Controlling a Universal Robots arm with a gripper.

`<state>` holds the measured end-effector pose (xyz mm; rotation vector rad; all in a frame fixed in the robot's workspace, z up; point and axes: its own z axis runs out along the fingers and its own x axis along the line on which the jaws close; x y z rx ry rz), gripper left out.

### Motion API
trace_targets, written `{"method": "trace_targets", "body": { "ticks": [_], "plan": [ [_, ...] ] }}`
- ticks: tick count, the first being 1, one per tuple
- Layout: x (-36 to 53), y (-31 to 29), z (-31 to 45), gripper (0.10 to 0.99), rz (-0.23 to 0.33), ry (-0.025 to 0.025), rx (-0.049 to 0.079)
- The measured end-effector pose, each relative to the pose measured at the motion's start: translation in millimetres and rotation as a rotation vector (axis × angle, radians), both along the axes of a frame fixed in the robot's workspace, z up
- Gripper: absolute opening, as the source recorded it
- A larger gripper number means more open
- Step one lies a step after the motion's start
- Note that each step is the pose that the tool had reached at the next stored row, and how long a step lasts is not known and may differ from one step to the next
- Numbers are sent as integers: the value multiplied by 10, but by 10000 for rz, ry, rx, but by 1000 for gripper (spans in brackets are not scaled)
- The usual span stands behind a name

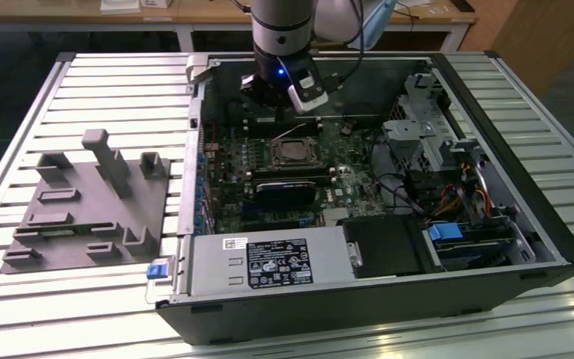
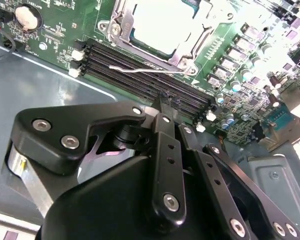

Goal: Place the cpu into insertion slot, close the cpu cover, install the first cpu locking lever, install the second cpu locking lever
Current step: 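Install the first cpu locking lever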

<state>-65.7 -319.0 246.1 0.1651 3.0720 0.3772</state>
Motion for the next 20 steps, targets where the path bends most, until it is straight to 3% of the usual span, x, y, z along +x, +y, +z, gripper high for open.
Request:
{"method": "trace_targets", "body": {
  "ticks": [3,5,12,20],
  "plan": [
    [0,0,-2,102,-1,-34,-19],
    [0,0,-9,102,0,-115,-21],
    [-6,0,-59,102,-1,-583,-24],
    [-15,0,-108,102,-1,-1219,-23]
  ]
}}
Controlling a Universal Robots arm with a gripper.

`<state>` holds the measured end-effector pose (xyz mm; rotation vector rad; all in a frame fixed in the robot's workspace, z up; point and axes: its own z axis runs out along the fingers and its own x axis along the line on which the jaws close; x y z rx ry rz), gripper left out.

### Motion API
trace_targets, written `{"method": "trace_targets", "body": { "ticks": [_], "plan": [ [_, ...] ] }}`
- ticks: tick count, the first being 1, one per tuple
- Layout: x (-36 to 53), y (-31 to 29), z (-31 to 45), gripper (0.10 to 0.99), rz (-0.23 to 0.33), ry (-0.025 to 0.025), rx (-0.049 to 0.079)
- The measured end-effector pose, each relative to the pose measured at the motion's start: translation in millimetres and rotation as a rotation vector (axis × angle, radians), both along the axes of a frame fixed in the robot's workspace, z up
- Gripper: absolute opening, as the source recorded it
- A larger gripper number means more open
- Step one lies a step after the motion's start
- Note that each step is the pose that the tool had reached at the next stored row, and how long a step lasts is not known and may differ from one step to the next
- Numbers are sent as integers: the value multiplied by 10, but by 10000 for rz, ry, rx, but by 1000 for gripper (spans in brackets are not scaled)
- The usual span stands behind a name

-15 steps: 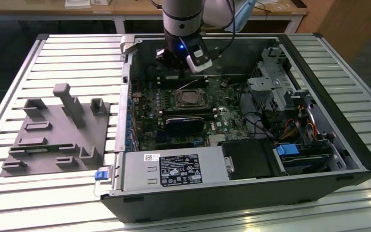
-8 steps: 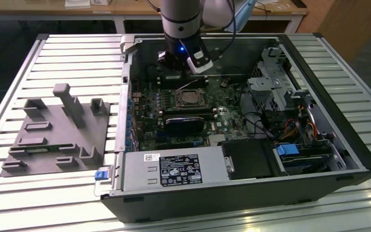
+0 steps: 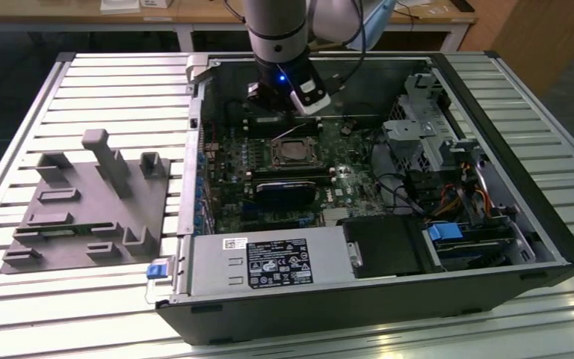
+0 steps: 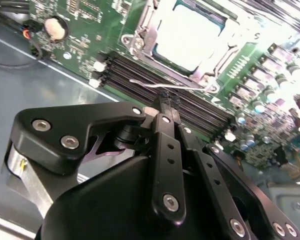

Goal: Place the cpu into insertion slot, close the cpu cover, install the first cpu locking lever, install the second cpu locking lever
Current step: 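Install the first cpu locking lever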

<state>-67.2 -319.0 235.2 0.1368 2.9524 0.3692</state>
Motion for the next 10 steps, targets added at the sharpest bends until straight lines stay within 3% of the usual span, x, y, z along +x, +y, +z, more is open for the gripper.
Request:
{"method": "trace_targets", "body": {
  "ticks": [8,9,10],
  "plan": [
    [-11,0,-46,102,0,-682,1],
    [-13,0,-53,102,0,-753,0],
    [-14,0,-62,102,0,-792,1]
  ]
}}
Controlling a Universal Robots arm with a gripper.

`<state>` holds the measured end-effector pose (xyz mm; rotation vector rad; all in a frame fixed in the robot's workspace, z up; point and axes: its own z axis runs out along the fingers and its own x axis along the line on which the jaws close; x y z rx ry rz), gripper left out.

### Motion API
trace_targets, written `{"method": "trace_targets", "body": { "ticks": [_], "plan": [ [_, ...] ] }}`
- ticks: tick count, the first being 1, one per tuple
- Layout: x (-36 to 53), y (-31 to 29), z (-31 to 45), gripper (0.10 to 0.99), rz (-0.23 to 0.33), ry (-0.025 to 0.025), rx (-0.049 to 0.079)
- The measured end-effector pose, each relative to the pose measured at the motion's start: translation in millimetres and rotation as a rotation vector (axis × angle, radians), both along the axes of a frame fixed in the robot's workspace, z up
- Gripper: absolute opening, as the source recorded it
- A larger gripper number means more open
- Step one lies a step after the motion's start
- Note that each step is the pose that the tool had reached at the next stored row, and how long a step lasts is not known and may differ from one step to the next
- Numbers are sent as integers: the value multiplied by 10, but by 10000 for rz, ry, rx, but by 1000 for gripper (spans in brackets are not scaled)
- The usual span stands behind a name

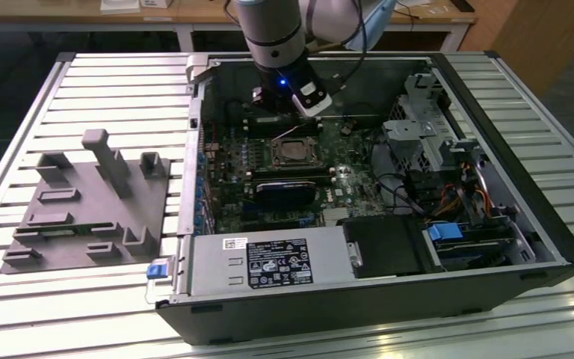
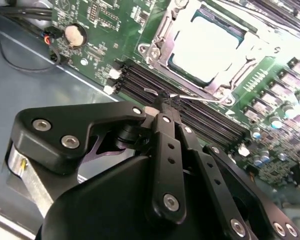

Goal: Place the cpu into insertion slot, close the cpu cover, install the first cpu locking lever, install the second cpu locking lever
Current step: 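Install the first cpu locking lever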

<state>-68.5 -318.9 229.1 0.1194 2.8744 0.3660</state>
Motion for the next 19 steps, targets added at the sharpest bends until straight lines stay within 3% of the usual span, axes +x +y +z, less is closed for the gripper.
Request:
{"method": "trace_targets", "body": {
  "ticks": [7,11,19],
  "plan": [
    [-1,0,-16,102,-176,-2,1],
    [-1,2,-65,102,-562,0,-1],
    [-4,45,-145,102,-827,3,-13]
  ]
}}
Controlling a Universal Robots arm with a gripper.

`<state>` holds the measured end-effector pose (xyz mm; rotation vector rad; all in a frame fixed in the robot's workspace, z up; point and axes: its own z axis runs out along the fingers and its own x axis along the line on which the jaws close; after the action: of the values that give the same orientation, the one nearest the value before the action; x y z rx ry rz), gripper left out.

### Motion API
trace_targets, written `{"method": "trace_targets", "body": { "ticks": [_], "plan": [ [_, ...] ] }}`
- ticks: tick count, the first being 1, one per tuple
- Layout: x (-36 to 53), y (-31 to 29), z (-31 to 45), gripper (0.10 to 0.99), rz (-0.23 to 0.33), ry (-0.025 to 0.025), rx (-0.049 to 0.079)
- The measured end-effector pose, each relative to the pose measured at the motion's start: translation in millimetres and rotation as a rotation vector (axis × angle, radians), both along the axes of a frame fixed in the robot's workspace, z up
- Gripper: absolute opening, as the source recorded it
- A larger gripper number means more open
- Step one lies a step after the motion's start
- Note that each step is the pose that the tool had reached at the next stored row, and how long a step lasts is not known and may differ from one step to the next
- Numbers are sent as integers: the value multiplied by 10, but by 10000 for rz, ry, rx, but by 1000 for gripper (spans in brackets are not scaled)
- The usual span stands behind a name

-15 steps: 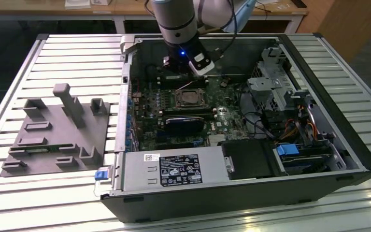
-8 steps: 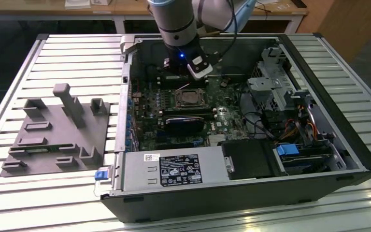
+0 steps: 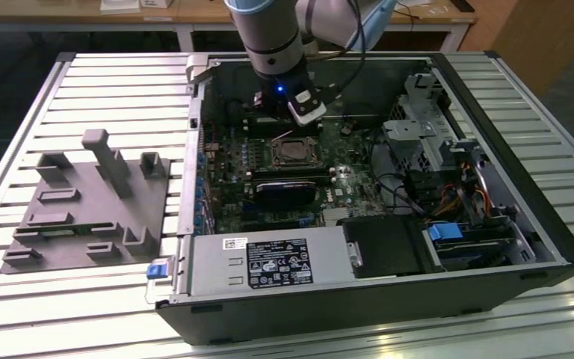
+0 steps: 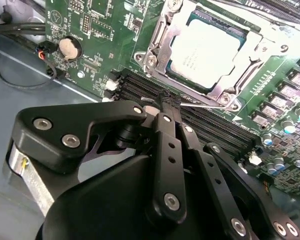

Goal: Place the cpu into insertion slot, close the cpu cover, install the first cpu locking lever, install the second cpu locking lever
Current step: 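Install the first cpu locking lever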

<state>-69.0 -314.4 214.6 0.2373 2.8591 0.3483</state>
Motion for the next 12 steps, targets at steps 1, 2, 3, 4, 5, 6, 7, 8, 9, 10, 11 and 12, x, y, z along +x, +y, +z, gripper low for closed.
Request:
{"method": "trace_targets", "body": {
  "ticks": [1,2,3,4,5,6,7,8,9,10,11,12],
  "plan": [
    [-1,7,-8,102,-41,0,0],
    [-2,14,-16,102,-79,0,-1],
    [-3,20,-22,102,-116,0,0],
    [-4,27,-29,102,-154,0,0],
    [-5,32,-34,102,-188,0,0],
    [-6,38,-40,102,-226,0,1],
    [-7,44,-44,102,-267,0,0],
    [-9,51,-49,102,-316,0,0],
    [-12,58,-54,102,-372,0,0],
    [-15,64,-59,102,-427,0,0],
    [-19,69,-63,102,-480,0,0],
    [-23,75,-68,102,-529,-1,1]
  ]
}}
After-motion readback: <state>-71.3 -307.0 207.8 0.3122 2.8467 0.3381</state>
